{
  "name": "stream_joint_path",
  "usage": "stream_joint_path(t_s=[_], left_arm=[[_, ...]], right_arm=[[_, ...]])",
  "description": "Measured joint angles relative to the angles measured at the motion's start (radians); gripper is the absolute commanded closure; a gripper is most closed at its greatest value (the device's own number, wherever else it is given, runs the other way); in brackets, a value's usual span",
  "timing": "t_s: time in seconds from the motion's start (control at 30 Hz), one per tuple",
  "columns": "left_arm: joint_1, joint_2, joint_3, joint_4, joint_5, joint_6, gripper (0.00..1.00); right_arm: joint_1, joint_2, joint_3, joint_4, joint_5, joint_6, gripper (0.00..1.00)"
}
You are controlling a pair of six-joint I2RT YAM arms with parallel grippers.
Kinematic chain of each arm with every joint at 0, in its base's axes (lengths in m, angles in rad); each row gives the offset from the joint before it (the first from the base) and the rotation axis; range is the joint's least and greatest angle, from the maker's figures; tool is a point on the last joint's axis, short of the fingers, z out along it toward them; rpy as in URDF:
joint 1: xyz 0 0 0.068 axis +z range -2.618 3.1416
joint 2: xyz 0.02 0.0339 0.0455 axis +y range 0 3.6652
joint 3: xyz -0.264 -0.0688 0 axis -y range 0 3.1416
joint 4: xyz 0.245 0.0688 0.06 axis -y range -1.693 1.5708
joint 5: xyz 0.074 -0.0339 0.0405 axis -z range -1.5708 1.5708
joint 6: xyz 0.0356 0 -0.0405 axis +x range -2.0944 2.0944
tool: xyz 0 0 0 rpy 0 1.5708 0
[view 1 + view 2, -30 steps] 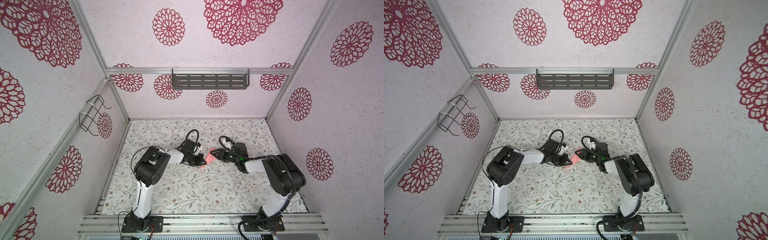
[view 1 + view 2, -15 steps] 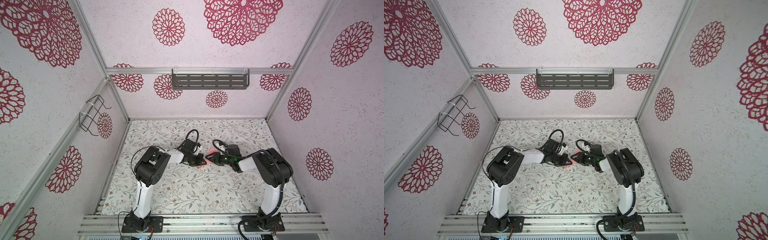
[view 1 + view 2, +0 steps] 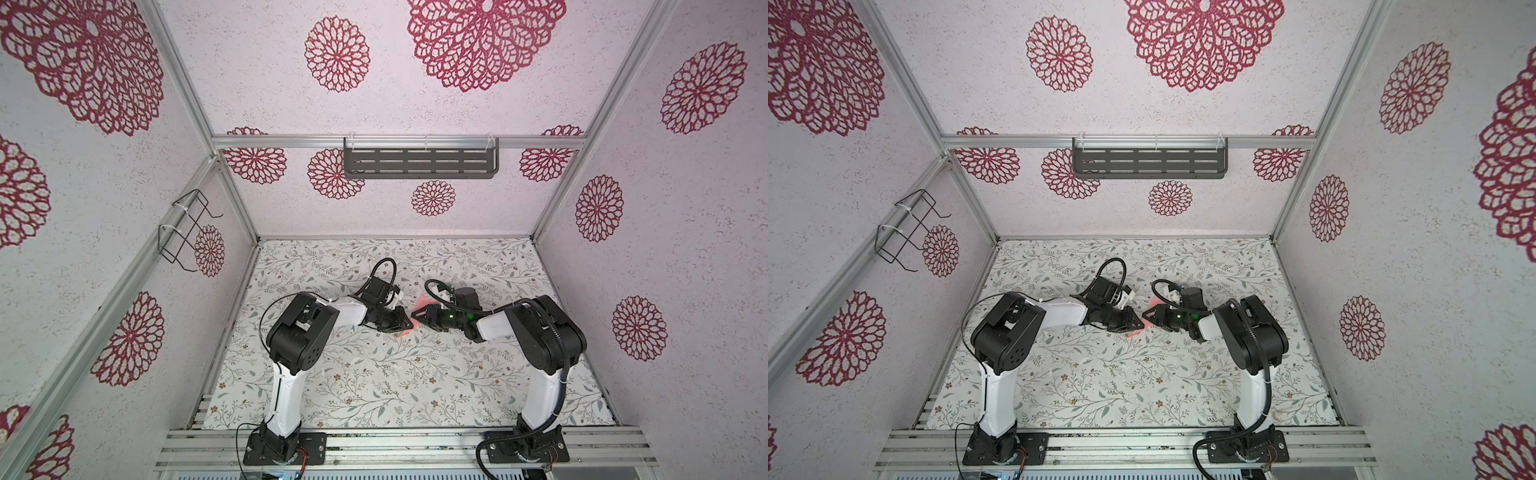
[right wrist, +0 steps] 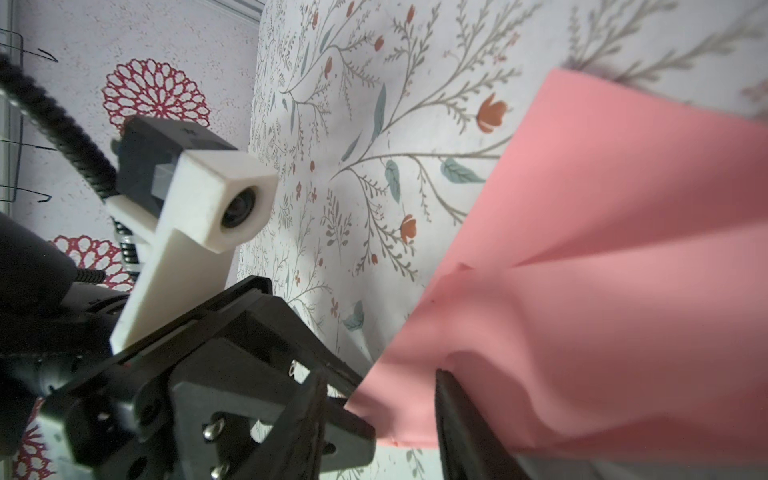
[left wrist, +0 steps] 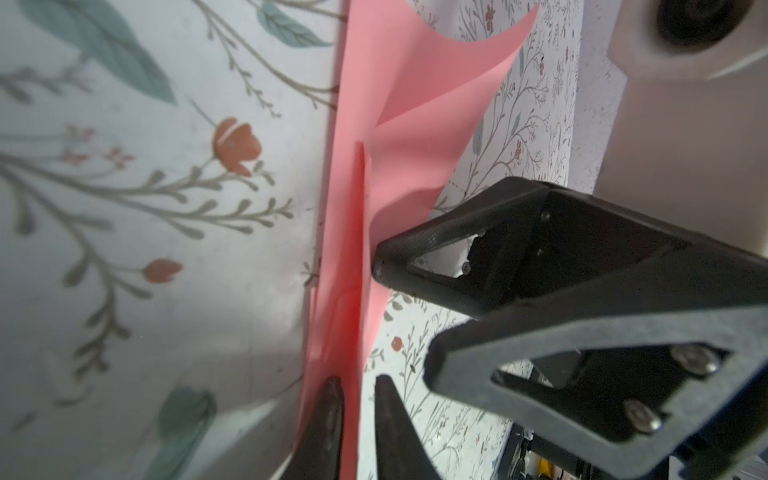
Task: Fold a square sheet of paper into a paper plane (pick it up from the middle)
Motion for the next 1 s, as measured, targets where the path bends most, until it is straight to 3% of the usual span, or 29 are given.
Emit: stream_joint_path(t_s=[0.47,0.77,1.0], left_arm=[[0.012,-0.032,-0.041,-0.030,-0.023,0.004,0.88],[-0.014,-0.046,0.031,-0.202,-0.122,0.079,0.87],[-0.018,-0.057,0.039,-0.267,-0.132,0.097,0.90]], right_arm=[[0.000,0.000,0.015,-0.034,0.000,-0.002,0.55],[0.000,0.000,0.018,-0.040,0.000,-0.001,0.55],[0.000,0.000,0.018,-0.040,0.000,-0.001,0.55]])
